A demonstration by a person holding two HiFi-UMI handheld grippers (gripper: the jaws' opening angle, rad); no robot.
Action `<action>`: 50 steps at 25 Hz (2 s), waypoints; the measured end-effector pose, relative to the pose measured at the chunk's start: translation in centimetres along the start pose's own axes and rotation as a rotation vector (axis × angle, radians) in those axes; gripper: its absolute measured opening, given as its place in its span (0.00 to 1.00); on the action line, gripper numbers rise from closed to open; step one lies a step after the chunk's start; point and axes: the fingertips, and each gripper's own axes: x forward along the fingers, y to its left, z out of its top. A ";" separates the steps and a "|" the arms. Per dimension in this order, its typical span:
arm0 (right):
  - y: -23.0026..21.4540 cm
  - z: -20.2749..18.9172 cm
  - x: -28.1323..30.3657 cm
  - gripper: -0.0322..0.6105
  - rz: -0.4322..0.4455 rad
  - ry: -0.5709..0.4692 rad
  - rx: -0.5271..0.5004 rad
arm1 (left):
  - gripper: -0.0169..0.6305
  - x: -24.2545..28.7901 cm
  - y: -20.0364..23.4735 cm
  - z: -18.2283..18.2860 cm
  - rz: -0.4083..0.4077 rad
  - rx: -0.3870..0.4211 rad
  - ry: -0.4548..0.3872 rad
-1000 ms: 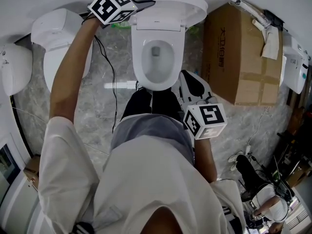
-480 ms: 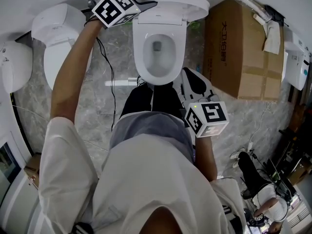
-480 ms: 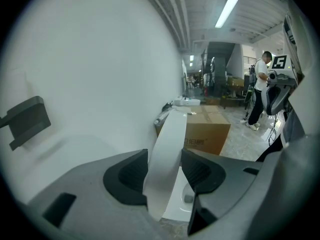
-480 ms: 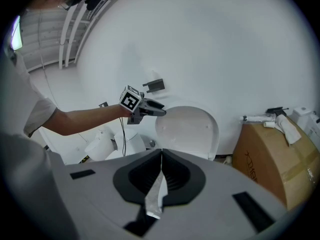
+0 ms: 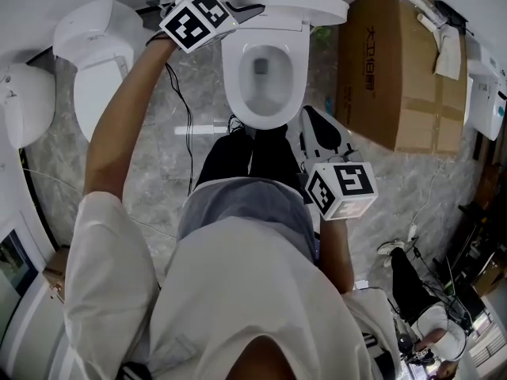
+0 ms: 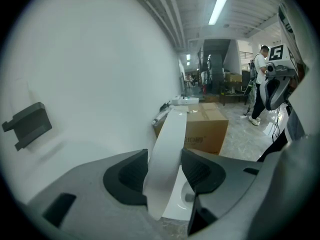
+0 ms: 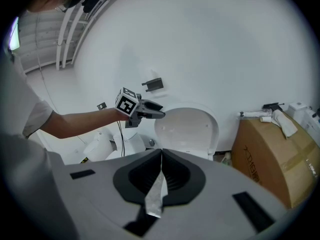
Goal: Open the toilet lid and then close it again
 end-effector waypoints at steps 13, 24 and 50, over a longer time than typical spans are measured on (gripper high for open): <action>0.9 -1.3 -0.2 0.07 0.014 0.016 -0.004 | 0.35 -0.4 -3.2 -1.0 0.027 0.034 -0.008; -1.0 -1.6 -0.4 0.07 -0.001 0.035 0.001 | 0.35 -0.6 -5.8 -1.9 0.052 0.091 -0.003; -3.3 -4.4 -0.7 0.07 0.001 0.111 -0.069 | 0.35 -0.9 -12.1 -4.2 0.099 0.184 0.007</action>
